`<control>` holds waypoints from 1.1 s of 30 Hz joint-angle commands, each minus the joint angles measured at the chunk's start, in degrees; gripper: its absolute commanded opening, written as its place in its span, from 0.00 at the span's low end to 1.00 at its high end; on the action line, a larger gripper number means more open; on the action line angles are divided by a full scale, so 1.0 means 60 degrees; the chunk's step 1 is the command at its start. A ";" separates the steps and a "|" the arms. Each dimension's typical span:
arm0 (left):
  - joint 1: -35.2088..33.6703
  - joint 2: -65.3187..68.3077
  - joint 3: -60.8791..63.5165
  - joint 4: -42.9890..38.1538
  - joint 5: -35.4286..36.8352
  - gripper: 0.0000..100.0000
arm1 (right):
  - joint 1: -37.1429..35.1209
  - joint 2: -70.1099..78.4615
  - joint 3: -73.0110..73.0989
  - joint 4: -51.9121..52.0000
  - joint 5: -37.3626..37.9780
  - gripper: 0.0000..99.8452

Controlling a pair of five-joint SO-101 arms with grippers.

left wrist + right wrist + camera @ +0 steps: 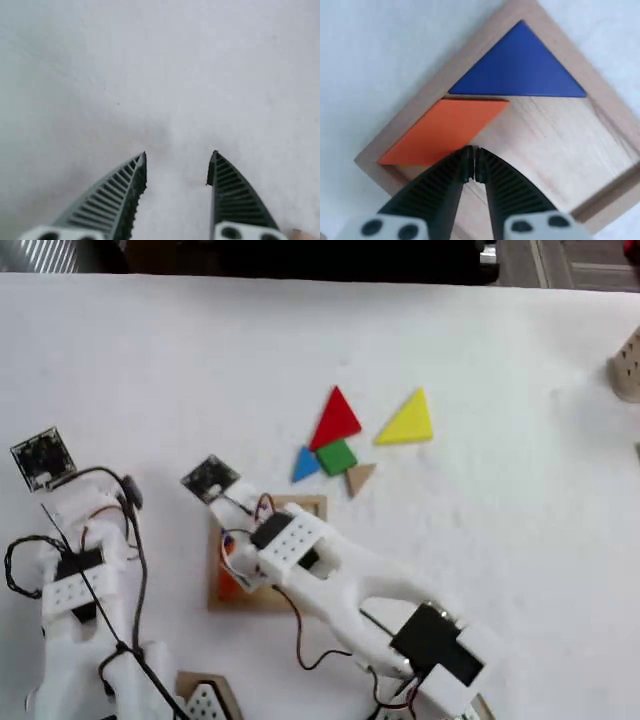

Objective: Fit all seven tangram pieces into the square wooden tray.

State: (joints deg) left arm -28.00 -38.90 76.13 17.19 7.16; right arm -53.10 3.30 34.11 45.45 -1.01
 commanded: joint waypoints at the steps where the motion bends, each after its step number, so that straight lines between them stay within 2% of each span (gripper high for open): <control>1: -0.0154 -0.0256 -0.0527 -0.0249 0.0147 0.21 | -0.0125 -0.0227 -0.0425 0.0125 -0.0659 0.02; 11: -0.0125 -0.0256 -0.0527 -0.0249 0.0147 0.21 | 0.0916 -0.0227 -0.0703 0.0799 -0.0733 0.02; 16: -0.0110 -0.0256 -0.0527 -0.0249 0.0147 0.21 | 0.0989 -0.0168 -0.0689 0.0256 -0.0747 0.02; 19: -0.0110 -0.0256 -0.0527 -0.0249 0.0147 0.21 | 0.1004 -0.0403 -0.0689 0.0696 -0.0747 0.02; 24: -0.0110 -0.0256 -0.0527 -0.0249 0.0147 0.21 | 0.0505 -0.1370 -0.0542 0.2132 -0.0733 0.02; 30: -0.0110 -0.0256 -0.0513 -0.0249 0.0147 0.21 | -0.0711 -0.1385 0.0322 0.1004 -0.0762 0.02; 33: -0.0110 -0.0256 -0.0513 -0.0249 0.0147 0.21 | -0.0974 -0.1399 0.0366 0.0740 -0.1363 0.02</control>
State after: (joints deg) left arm -28.00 -38.90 76.13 17.19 7.16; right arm -57.41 -2.33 36.57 51.96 -6.02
